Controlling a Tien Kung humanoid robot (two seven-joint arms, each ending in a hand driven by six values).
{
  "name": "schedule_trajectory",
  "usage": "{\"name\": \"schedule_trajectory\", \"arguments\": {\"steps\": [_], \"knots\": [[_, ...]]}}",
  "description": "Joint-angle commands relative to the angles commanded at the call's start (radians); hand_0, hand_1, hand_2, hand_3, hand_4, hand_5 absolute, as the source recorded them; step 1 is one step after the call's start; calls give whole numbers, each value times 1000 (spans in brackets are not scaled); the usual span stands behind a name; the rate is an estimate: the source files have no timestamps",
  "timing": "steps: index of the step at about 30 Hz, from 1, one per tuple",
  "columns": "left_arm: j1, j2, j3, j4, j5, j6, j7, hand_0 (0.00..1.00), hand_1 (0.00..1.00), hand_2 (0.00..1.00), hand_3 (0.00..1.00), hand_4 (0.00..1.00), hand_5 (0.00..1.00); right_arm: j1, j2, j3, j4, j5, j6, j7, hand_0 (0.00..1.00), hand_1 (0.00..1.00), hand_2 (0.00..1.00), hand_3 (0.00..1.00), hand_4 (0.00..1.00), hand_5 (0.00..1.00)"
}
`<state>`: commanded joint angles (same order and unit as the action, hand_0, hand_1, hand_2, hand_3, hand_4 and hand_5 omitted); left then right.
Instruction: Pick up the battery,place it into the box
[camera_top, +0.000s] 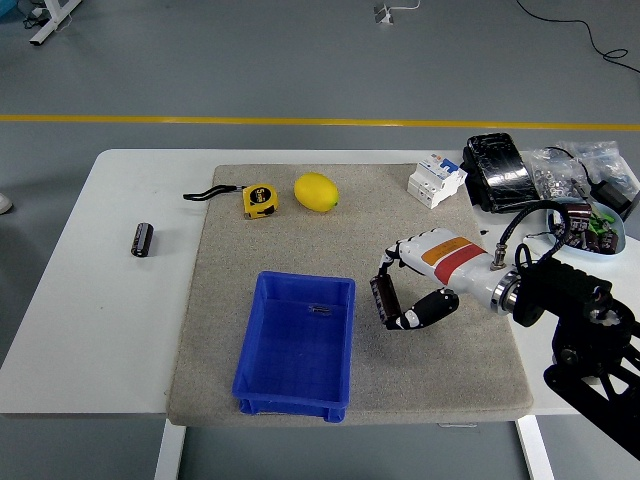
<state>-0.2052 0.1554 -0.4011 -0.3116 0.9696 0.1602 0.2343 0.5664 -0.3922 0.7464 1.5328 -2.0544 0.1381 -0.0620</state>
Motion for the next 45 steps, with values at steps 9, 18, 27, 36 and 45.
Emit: {"name": "schedule_trajectory", "arguments": {"steps": [9, 18, 27, 36, 45], "knots": [[-3, 5, -3, 2, 2, 2, 0, 675, 622, 664, 638, 656, 678, 35, 51, -55, 78, 18, 24, -12, 623, 634, 707, 607, 969, 361], [-8, 8, 1, 2, -3, 5, -2, 675, 619, 661, 637, 655, 679, 82, 105, -123, 49, 18, 45, -22, 628, 647, 727, 713, 998, 376], [-10, 10, -4, 3, 7, 3, 2, 674, 618, 664, 636, 655, 678, 93, 119, -143, 36, 6, 61, -24, 648, 678, 768, 856, 998, 486], [-11, 11, -10, 3, 18, 2, 7, 675, 618, 665, 637, 655, 678, 85, 105, -91, 27, -14, 47, -22, 646, 677, 770, 856, 998, 455], [-11, 9, -10, 3, 17, 2, 8, 675, 622, 669, 637, 655, 679, 96, 24, -66, -96, -85, 10, 6, 631, 656, 744, 809, 998, 411]]}}
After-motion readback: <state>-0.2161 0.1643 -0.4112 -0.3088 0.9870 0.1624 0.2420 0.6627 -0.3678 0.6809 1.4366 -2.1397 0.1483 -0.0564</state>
